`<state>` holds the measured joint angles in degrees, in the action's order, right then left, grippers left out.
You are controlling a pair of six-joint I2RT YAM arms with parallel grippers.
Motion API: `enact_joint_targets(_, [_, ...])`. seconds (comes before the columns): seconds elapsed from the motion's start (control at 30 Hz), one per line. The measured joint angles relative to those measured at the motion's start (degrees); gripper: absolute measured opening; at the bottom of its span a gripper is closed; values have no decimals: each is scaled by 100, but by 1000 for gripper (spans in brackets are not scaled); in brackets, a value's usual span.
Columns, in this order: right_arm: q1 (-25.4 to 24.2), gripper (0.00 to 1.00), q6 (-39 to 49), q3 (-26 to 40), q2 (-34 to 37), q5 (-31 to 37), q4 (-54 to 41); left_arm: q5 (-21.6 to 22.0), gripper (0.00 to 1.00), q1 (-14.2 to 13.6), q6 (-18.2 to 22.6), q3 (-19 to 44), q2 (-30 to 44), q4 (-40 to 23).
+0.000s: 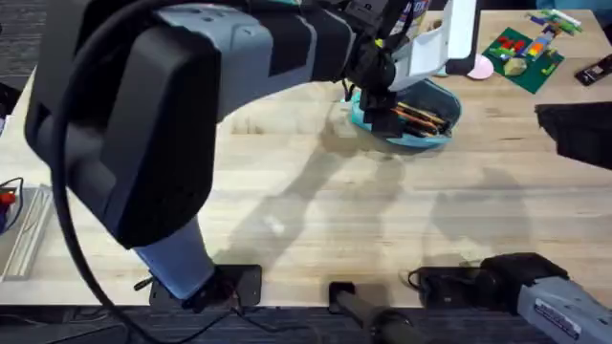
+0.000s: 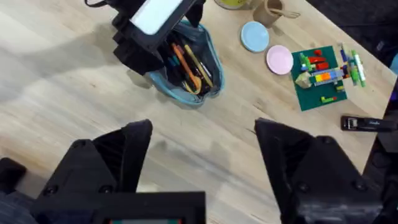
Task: Unzip the bag, pick up the pens from the table one at a time and place them inside, then zip the bag closed.
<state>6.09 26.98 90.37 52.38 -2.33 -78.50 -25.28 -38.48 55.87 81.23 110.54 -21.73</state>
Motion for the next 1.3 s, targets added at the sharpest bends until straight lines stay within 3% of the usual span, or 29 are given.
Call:
enact_joint_targets(0.23, [0, 995, 0, 0, 0, 0, 11, -2, 992, 49, -197, 0, -278, 11])
enact_joint_targets(0.43, [0, 998, 0, 0, 0, 0, 11, -174, 992, 373, -466, 0, -854, 11])
enact_joint_targets(0.67, [0, 998, 0, 0, 0, 1, 11, -994, 992, 1151, -717, 0, -1174, -114])
enact_joint_targets(1.03, [0, 995, 0, 0, 0, 1, 13, -2955, 993, 2683, -797, 0, -1182, -567])
enact_joint_targets(1.13, [0, 997, 0, 0, 0, 2, 12, -3232, 993, 3054, -810, 0, -1182, -609])
enact_joint_targets(1.3, [0, 997, 0, 0, 0, 2, 18, -3430, 994, 3385, -813, 1, -1182, -1041])
